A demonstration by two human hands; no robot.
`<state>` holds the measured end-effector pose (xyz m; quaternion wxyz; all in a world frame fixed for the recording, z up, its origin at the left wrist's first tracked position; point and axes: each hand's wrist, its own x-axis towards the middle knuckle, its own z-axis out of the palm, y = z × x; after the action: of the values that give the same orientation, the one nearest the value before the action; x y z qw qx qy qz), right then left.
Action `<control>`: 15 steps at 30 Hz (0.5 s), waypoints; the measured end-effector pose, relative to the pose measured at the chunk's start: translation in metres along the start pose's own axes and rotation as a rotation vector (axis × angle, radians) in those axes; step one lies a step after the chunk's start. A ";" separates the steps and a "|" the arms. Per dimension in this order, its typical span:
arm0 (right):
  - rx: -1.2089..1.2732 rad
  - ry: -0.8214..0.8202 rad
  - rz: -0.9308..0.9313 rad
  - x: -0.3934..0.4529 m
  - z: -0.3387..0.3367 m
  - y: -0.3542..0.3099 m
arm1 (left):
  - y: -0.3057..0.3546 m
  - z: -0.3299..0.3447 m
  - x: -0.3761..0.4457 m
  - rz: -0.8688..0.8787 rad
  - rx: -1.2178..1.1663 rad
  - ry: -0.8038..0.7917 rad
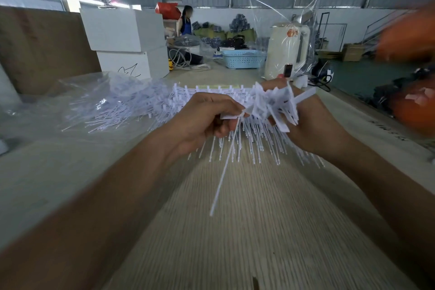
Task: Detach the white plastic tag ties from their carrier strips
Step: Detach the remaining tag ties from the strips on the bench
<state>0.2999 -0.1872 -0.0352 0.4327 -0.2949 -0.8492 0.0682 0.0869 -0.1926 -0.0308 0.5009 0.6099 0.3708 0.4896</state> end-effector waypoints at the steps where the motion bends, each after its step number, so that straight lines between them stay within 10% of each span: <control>1: -0.052 0.003 0.045 0.000 0.000 0.003 | 0.000 -0.001 0.000 -0.005 0.008 -0.009; 10: -0.196 0.013 0.039 0.003 -0.001 0.014 | 0.000 -0.004 0.000 0.000 0.012 -0.033; 15: -0.307 -0.005 0.049 0.002 0.000 0.006 | 0.001 -0.009 -0.001 0.128 0.487 -0.035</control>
<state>0.3012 -0.1814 -0.0358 0.3786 -0.3780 -0.8433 -0.0513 0.0776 -0.1911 -0.0301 0.3133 0.7432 0.4297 0.4060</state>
